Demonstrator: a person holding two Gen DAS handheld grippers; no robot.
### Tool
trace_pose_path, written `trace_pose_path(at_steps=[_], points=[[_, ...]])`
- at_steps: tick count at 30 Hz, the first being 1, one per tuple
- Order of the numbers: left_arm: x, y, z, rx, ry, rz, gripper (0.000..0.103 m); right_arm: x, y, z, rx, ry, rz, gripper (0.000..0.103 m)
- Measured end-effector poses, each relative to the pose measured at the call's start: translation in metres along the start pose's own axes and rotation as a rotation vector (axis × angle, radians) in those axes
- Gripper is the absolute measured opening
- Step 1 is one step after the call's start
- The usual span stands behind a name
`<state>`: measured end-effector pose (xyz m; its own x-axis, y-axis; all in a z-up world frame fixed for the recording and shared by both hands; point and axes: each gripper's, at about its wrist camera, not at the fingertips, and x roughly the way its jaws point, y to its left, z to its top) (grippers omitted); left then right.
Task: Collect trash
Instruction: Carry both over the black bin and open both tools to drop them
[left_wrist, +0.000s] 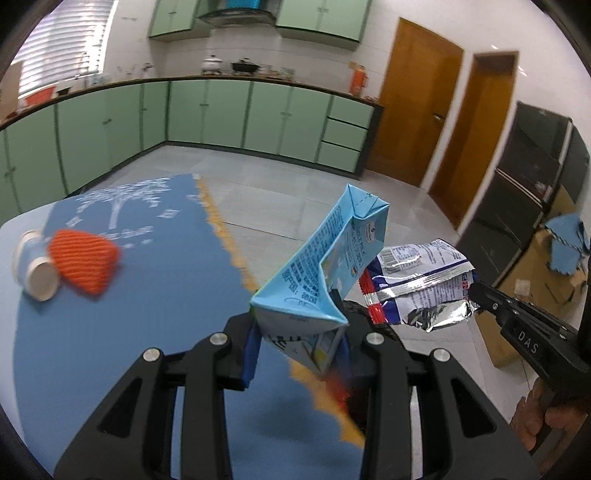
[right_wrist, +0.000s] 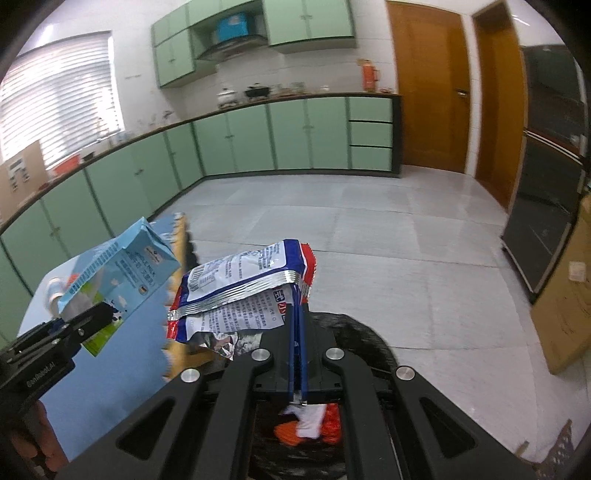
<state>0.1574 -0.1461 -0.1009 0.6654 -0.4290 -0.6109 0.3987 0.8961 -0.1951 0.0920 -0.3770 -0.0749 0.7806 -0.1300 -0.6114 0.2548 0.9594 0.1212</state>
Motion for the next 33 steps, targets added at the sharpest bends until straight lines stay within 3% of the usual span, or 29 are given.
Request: trace_pose_path(at_steps=[6, 15, 18, 20, 23, 26, 33], points=[[0.039, -0.040, 0.001, 0.057, 0.055, -0.043, 0.032, 0.005, -0.045, -0.012, 0.046, 0.030, -0.087, 0.002], [0.105, -0.076, -0.005, 0.125, 0.219, -0.078, 0.033, 0.044, -0.080, -0.040, 0.070, 0.123, -0.156, 0.002], [0.114, -0.075, -0.005, 0.130, 0.241, -0.078, 0.039, 0.062, -0.080, -0.050, 0.068, 0.158, -0.161, 0.003], [0.117, -0.074, -0.003, 0.126, 0.247, -0.079, 0.048, 0.074, -0.079, -0.055, 0.066, 0.184, -0.164, 0.005], [0.116, -0.072, -0.001, 0.126, 0.246, -0.077, 0.051, 0.089, -0.076, -0.063, 0.074, 0.220, -0.143, 0.013], [0.115, -0.066, 0.001, 0.114, 0.241, -0.067, 0.052, 0.095, -0.075, -0.063, 0.082, 0.228, -0.126, 0.034], [0.093, -0.044, 0.013, 0.052, 0.177, -0.028, 0.055, 0.084, -0.063, -0.053, 0.077, 0.190, -0.107, 0.050]])
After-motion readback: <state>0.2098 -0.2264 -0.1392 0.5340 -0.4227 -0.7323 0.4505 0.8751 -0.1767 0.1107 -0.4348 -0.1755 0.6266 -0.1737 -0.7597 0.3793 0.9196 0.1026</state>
